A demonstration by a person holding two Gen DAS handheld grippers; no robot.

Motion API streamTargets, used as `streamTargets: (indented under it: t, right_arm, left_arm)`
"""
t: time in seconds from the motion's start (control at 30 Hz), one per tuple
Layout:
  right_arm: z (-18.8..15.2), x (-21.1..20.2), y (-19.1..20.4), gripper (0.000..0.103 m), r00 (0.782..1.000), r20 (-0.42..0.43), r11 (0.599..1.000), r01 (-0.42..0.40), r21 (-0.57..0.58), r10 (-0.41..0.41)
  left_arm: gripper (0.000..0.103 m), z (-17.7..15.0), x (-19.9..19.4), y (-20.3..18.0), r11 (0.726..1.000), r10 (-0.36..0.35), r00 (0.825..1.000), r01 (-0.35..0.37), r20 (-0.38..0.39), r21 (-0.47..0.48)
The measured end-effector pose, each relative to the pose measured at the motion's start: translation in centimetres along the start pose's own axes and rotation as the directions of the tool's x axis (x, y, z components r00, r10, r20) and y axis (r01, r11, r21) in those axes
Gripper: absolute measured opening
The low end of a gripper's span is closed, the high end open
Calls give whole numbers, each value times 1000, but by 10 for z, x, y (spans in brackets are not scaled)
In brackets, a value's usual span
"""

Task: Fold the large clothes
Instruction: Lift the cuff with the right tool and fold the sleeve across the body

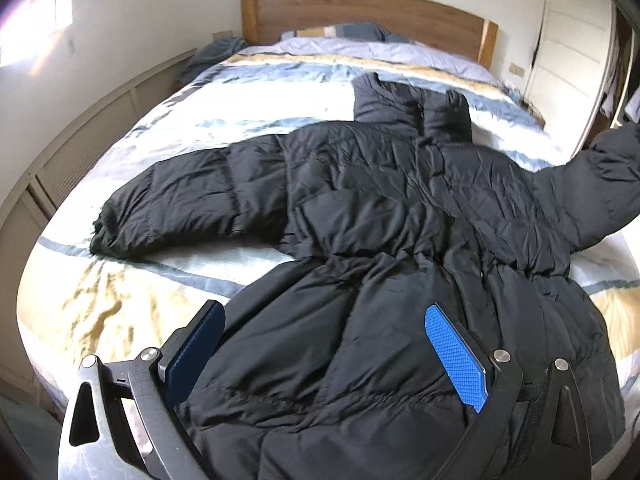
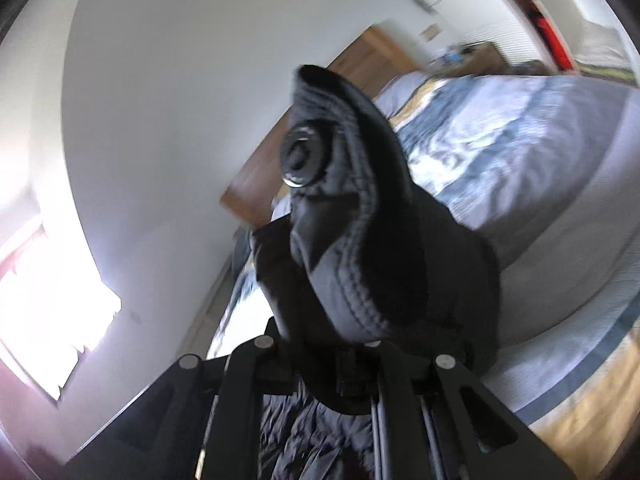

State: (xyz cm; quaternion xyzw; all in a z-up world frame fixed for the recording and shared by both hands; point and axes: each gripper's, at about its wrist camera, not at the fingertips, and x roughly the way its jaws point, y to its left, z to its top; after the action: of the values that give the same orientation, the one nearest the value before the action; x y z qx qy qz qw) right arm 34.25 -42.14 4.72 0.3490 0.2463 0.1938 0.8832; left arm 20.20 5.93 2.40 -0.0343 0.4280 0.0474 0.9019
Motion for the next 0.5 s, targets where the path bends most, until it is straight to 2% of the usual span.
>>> streamTargets:
  t: [0.1, 0.2, 0.33, 0.5]
  right_arm:
    - [-24, 22, 26, 11, 996, -92, 997, -4, -83, -4]
    - [-54, 47, 48, 11, 983, -183, 988, 1, -157, -30]
    - [-93, 78, 61, 11, 953, -287, 969, 19, -245, -91]
    - [-147, 99, 71, 12, 913, -370, 947, 48, -319, -171]
  left_arm:
    - [99, -4, -6, 11, 999, 18, 1000, -18, 20, -27]
    - [99, -10, -14, 21, 998, 25, 998, -23, 50, -51]
    - [99, -14, -20, 26, 999, 32, 998, -30, 50, -39]
    - [99, -19, -25, 30, 998, 34, 999, -33, 20, -46]
